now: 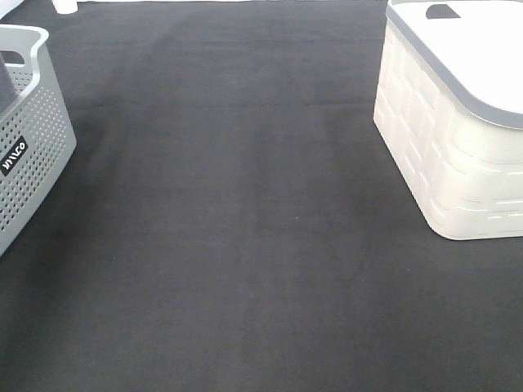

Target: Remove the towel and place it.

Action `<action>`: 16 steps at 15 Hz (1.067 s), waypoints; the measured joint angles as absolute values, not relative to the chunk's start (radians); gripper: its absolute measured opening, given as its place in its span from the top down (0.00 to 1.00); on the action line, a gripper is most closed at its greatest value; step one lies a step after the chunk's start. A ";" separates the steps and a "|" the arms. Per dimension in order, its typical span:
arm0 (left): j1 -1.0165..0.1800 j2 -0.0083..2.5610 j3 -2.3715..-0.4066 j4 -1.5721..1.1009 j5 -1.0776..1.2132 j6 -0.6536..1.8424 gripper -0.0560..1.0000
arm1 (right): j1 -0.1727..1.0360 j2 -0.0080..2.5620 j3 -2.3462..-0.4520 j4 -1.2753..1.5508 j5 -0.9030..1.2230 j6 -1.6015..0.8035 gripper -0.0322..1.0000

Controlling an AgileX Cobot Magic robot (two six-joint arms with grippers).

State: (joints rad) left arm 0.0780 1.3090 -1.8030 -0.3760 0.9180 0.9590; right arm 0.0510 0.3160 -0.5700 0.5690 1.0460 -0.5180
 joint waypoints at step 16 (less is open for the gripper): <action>-0.381 1.593 -1.959 -0.367 0.914 0.987 0.95 | 0.051 0.895 -0.710 1.207 0.886 -1.191 0.31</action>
